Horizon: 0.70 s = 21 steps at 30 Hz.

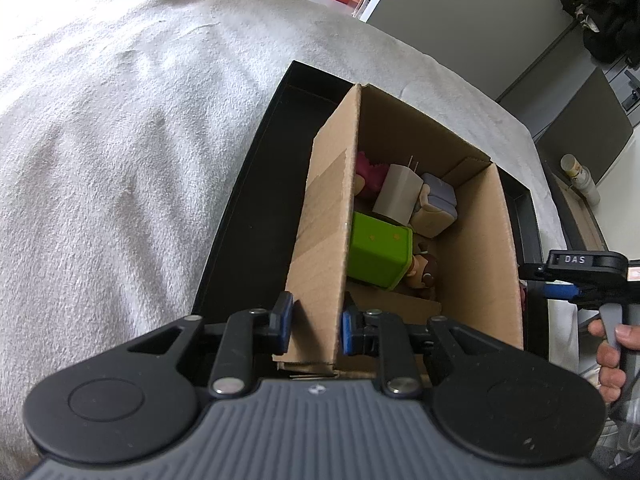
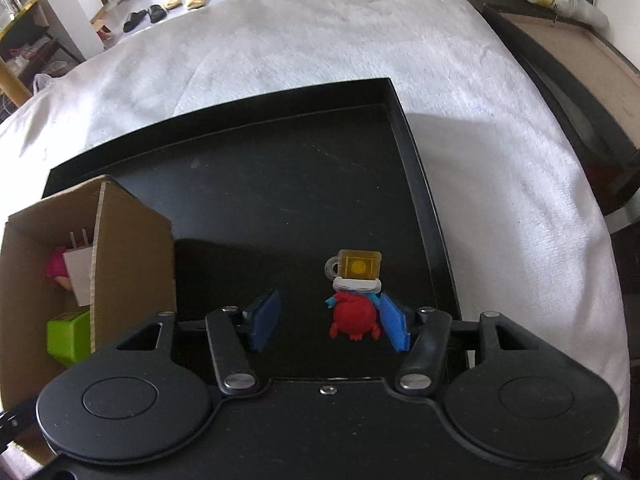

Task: Organize rigid objects
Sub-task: 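Move the right gripper back to the red figure with yellow cube, then grasp the red figure with the right gripper and lift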

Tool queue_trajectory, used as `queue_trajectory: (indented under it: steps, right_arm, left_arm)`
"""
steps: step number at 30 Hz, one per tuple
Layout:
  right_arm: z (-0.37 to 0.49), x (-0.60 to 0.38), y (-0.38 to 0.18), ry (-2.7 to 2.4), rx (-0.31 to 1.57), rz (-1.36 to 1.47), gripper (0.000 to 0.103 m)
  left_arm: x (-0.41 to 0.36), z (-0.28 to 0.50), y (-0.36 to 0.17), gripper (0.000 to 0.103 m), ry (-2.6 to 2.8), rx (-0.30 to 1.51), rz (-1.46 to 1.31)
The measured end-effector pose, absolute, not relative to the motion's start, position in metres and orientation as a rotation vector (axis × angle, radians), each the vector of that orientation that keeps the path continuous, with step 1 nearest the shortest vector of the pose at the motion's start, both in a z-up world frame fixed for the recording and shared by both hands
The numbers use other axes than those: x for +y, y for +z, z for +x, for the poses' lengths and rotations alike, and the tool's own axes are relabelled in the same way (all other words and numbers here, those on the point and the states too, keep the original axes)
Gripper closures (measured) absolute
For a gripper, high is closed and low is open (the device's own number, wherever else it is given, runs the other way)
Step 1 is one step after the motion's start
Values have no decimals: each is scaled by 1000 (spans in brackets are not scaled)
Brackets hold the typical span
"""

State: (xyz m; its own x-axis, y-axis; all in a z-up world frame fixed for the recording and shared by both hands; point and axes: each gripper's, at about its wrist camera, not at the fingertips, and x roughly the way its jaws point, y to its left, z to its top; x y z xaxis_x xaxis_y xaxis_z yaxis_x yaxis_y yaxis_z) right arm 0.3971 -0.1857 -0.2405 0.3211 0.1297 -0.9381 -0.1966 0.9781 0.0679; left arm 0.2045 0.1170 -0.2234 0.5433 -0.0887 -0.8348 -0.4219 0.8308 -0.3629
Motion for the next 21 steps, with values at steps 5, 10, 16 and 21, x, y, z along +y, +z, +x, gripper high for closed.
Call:
queue_trajectory:
  steps: [5,10,16,21]
  right_arm:
    - [401,-184,-253,180,1237,-85,46]
    - [405,-186,-265,142,1253,-79,46]
    - [407,-183,-273,129,1259,-102,52]
    - [404,-178,-270,136,1261,-140,64]
  left_arm:
    - [118,205,-225,80,211,992,-579]
    - [119,205,-226,80,209,993,-581]
    - [118,205,-227,80,209,993,-581]
    - [117,206,-227,80,208,993,-577]
